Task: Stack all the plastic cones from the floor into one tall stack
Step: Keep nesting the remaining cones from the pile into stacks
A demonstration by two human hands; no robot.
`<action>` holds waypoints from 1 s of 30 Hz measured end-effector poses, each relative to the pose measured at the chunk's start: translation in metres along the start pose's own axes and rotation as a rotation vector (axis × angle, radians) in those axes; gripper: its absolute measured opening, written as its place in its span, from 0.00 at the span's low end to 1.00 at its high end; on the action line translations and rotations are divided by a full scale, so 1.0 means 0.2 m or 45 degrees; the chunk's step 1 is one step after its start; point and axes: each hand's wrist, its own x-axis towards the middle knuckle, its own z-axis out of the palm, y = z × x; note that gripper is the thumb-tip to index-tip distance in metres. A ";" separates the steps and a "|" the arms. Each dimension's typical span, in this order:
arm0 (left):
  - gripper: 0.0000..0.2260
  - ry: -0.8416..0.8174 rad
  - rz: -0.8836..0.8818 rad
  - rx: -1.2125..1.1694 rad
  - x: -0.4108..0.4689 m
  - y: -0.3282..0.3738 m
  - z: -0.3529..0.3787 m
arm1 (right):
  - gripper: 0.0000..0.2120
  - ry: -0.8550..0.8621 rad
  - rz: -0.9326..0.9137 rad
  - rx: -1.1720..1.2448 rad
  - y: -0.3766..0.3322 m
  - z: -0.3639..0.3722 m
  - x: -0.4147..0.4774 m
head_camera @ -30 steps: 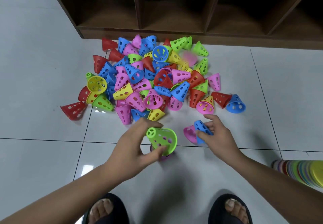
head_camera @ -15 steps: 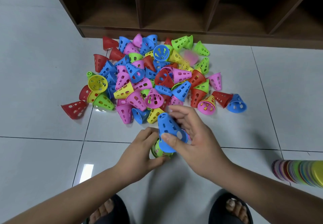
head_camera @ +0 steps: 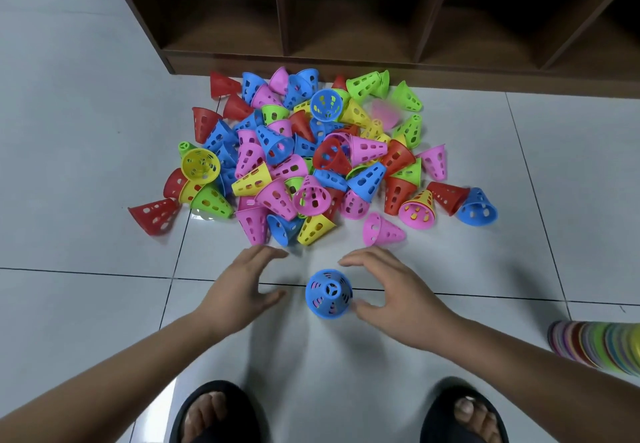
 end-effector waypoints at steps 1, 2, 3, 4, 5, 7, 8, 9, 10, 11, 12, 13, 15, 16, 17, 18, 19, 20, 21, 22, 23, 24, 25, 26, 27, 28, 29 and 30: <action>0.28 0.053 -0.017 0.038 0.02 -0.03 -0.03 | 0.26 0.011 0.016 -0.010 0.03 -0.01 0.01; 0.27 0.109 -0.030 0.077 0.04 -0.05 -0.05 | 0.26 0.031 0.030 -0.026 0.07 -0.02 0.03; 0.27 0.163 -0.040 0.114 0.07 -0.07 -0.08 | 0.26 0.061 0.035 -0.059 0.10 -0.04 0.05; 0.27 0.212 -0.050 0.147 0.09 -0.09 -0.11 | 0.26 0.098 0.033 -0.107 0.14 -0.05 0.07; 0.27 0.252 -0.058 0.178 0.11 -0.10 -0.13 | 0.26 0.130 0.034 -0.168 0.18 -0.06 0.09; 0.28 0.290 -0.072 0.221 0.15 -0.13 -0.18 | 0.27 0.171 0.038 -0.317 0.26 -0.10 0.14; 0.28 0.286 -0.076 0.233 0.17 -0.14 -0.19 | 0.27 0.177 0.042 -0.396 0.29 -0.12 0.16; 0.29 0.269 -0.078 0.241 0.18 -0.15 -0.20 | 0.29 0.172 0.051 -0.464 0.32 -0.14 0.18; 0.29 0.247 -0.080 0.245 0.19 -0.16 -0.20 | 0.30 0.154 0.064 -0.517 0.34 -0.16 0.20; 0.30 0.228 -0.081 0.248 0.20 -0.17 -0.20 | 0.31 0.125 0.078 -0.561 0.36 -0.18 0.21; 0.30 0.213 -0.080 0.251 0.20 -0.17 -0.20 | 0.32 0.088 0.087 -0.599 0.37 -0.20 0.23; 0.30 0.205 -0.076 0.254 0.21 -0.17 -0.20 | 0.33 0.045 0.094 -0.628 0.39 -0.21 0.24; 0.31 0.213 -0.062 0.269 0.21 -0.16 -0.20 | 0.32 -0.031 0.115 -0.643 0.42 -0.23 0.27; 0.31 0.219 -0.051 0.280 0.21 -0.15 -0.19 | 0.31 -0.059 0.141 -0.619 0.43 -0.24 0.28; 0.32 0.219 -0.045 0.297 0.20 -0.15 -0.19 | 0.31 -0.085 0.174 -0.581 0.45 -0.25 0.29; 0.33 0.204 -0.048 0.314 0.19 -0.15 -0.19 | 0.30 -0.106 0.196 -0.547 0.46 -0.25 0.29; 0.34 0.177 -0.058 0.331 0.18 -0.15 -0.18 | 0.29 -0.128 0.206 -0.528 0.46 -0.25 0.28; 0.35 0.142 -0.068 0.345 0.16 -0.16 -0.17 | 0.29 -0.147 0.203 -0.522 0.47 -0.24 0.27; 0.35 0.110 -0.071 0.355 0.14 -0.16 -0.15 | 0.29 -0.162 0.198 -0.527 0.48 -0.23 0.26; 0.35 0.086 -0.075 0.357 0.12 -0.17 -0.14 | 0.29 -0.170 0.190 -0.536 0.48 -0.22 0.25; 0.34 0.066 -0.085 0.351 0.10 -0.17 -0.12 | 0.29 -0.173 0.185 -0.554 0.48 -0.20 0.23; 0.34 0.051 -0.099 0.339 0.08 -0.17 -0.11 | 0.29 -0.171 0.179 -0.579 0.49 -0.19 0.22; 0.33 0.048 -0.107 0.325 0.06 -0.17 -0.10 | 0.29 -0.176 0.179 -0.605 0.49 -0.17 0.20; 0.32 0.056 -0.105 0.315 0.04 -0.17 -0.09 | 0.29 -0.190 0.181 -0.633 0.50 -0.16 0.18; 0.30 0.071 -0.092 0.317 0.02 -0.17 -0.08 | 0.30 -0.214 0.183 -0.663 0.50 -0.14 0.15; 0.28 0.082 -0.075 0.338 0.01 -0.17 -0.07 | 0.31 -0.237 0.186 -0.685 0.52 -0.12 0.12; 0.27 0.078 -0.064 0.372 -0.01 -0.18 -0.06 | 0.33 -0.259 0.203 -0.685 0.53 -0.10 0.09; 0.28 0.057 -0.067 0.400 -0.02 -0.18 -0.06 | 0.34 -0.267 0.224 -0.668 0.54 -0.08 0.06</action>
